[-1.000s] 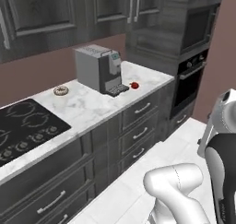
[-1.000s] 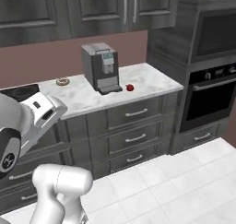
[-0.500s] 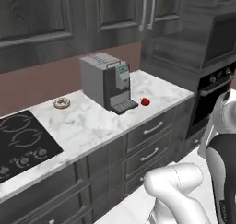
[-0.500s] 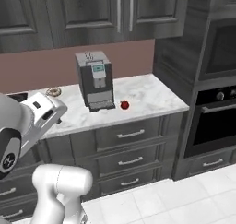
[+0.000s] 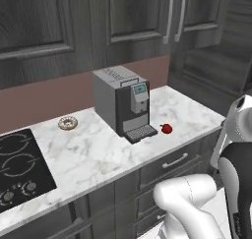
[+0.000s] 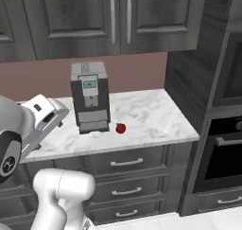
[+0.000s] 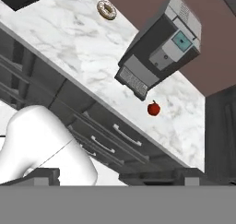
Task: Place the bell pepper and broccoli inside the fridge drawer. Close the drawer after placing the vegetables.
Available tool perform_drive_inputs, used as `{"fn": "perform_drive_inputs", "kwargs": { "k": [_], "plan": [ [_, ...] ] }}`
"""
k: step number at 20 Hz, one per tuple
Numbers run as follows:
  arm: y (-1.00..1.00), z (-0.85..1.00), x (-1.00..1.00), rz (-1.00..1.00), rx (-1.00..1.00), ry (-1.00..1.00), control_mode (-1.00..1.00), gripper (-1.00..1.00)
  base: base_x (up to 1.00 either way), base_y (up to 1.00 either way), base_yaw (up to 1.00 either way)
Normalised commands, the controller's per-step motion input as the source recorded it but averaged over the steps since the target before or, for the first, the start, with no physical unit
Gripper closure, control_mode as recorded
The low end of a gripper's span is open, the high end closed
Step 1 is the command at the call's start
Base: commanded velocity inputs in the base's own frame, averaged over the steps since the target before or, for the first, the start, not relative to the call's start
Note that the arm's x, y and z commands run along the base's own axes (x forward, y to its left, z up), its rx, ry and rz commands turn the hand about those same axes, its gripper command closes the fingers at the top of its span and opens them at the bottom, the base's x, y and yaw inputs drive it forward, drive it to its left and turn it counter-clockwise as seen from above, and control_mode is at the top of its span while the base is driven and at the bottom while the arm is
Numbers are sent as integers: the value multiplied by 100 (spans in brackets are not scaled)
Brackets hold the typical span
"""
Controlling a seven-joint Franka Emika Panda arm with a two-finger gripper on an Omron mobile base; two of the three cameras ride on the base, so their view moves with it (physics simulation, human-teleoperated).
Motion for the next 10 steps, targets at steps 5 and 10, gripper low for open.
{"fn": "perform_drive_inputs", "kwargs": {
  "k": [5,10],
  "plan": [
    [0,0,0,0,0,0,100,-100,53,-44,25],
    [0,0,0,0,0,0,100,-100,62,-23,27]
  ]
}}
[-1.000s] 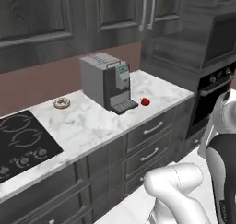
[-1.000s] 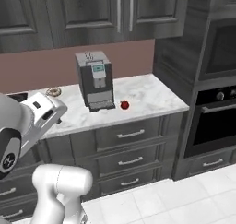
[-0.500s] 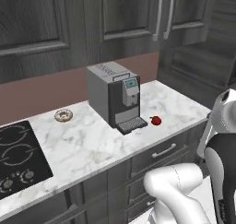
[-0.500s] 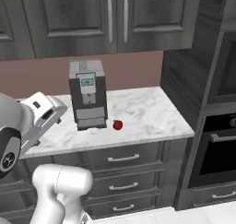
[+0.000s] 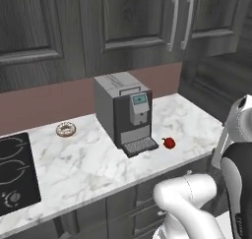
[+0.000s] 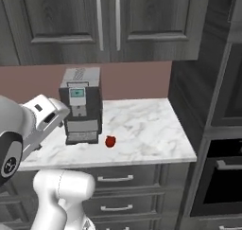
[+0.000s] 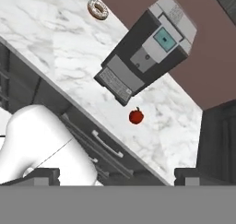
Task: Place the bell pepper and broccoli inside the fridge drawer. Close the drawer after placing the vegetables.
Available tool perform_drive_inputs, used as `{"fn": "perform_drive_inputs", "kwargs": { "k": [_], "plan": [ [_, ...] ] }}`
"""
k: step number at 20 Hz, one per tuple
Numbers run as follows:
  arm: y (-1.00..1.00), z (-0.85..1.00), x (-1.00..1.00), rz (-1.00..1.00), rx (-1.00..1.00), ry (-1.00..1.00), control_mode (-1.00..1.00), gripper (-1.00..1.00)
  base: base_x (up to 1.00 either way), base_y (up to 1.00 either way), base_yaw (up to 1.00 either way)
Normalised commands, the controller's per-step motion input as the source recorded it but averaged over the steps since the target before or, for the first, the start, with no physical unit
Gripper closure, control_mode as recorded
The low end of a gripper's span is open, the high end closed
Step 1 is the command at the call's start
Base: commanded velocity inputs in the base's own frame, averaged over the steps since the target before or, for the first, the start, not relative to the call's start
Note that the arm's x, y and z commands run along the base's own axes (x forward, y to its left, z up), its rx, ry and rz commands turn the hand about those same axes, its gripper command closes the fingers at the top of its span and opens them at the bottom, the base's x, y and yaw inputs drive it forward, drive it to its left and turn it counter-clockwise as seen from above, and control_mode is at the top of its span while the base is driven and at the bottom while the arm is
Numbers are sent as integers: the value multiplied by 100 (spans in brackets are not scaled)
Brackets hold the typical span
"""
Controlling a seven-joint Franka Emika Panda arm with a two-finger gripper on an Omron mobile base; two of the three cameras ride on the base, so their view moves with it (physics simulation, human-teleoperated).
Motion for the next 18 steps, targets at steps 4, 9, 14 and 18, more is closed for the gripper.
{"fn": "perform_drive_inputs", "kwargs": {
  "k": [4,9,14,18],
  "plan": [
    [0,0,0,0,0,0,100,-100,56,-20,24],
    [0,0,0,0,0,0,100,-100,32,-45,20],
    [0,0,0,0,0,0,100,-100,0,-42,18],
    [0,0,0,0,0,0,100,-100,6,-59,20]
  ]
}}
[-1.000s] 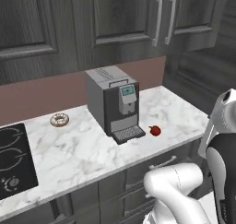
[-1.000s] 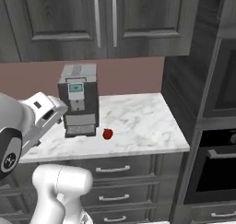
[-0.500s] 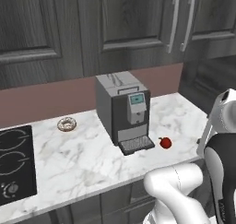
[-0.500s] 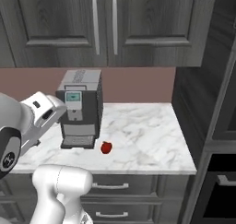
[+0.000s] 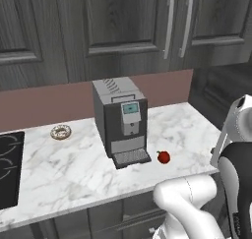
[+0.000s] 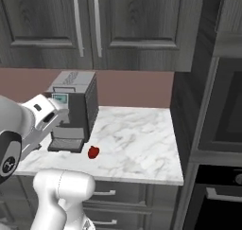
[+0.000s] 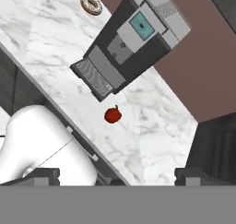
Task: Place the bell pepper and broccoli inside the fridge drawer. Close the drawer after placing the vegetables.
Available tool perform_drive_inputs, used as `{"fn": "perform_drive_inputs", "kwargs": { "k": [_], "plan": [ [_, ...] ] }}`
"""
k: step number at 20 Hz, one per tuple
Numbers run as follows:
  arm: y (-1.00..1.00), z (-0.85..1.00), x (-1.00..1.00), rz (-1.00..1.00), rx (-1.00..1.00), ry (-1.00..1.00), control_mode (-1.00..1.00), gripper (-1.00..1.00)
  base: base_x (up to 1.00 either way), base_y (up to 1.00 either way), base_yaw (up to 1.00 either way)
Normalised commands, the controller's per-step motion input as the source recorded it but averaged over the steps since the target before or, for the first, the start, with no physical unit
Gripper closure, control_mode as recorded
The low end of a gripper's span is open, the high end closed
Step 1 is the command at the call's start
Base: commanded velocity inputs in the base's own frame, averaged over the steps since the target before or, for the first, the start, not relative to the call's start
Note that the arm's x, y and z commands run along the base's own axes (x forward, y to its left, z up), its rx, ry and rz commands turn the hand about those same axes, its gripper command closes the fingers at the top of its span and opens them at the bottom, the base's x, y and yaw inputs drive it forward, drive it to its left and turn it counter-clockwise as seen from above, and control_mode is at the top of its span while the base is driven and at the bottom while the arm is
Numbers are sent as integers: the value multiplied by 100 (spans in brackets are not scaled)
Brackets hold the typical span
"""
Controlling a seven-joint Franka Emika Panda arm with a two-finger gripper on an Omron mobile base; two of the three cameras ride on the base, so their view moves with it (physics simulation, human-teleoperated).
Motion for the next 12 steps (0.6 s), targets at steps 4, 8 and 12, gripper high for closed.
{"fn": "perform_drive_inputs", "kwargs": {
  "k": [4,8,12],
  "plan": [
    [0,0,0,0,0,0,100,-100,-3,-37,26],
    [0,0,0,0,0,0,100,-100,-3,-12,21],
    [0,-21,20,1,-1,0,-100,-100,0,0,2]
  ]
}}
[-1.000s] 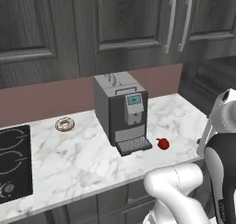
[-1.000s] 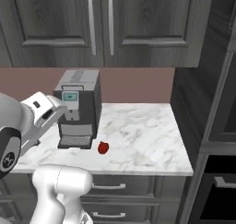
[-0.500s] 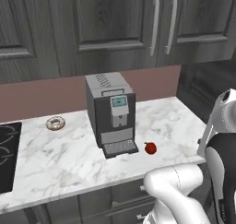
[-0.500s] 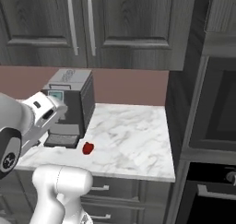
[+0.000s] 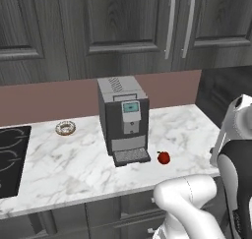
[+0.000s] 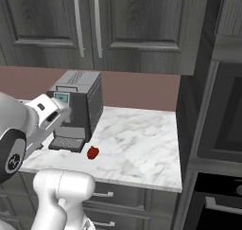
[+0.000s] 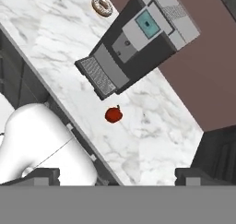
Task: Place the bell pepper and broccoli inside the fridge drawer. Close the drawer after placing the vegetables.
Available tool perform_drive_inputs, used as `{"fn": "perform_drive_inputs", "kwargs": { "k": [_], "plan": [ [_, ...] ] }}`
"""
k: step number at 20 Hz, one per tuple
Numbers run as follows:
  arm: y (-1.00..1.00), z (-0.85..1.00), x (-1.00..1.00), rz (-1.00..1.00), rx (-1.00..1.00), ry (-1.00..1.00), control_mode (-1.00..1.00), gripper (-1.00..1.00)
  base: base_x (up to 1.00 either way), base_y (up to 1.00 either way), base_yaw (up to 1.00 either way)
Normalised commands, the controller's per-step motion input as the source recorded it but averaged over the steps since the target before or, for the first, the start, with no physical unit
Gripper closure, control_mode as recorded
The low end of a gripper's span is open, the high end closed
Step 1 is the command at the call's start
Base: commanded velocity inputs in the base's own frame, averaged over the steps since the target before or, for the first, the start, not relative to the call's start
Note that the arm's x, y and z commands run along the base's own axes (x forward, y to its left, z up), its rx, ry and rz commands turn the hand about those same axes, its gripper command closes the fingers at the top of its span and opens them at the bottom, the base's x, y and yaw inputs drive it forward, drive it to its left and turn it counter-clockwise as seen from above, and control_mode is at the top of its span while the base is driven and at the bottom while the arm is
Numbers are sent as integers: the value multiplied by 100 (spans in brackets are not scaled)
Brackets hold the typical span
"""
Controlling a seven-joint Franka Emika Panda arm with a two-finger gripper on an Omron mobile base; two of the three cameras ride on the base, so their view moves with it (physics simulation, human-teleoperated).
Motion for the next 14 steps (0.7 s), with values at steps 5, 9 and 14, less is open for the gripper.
{"fn": "perform_drive_inputs", "kwargs": {
  "k": [5,9,14],
  "plan": [
    [0,-57,27,-19,6,0,-100,-100,0,0,0],
    [0,-84,0,-57,19,0,-100,-100,0,0,0],
    [12,-84,0,-52,22,0,-100,-100,0,0,0]
  ]
}}
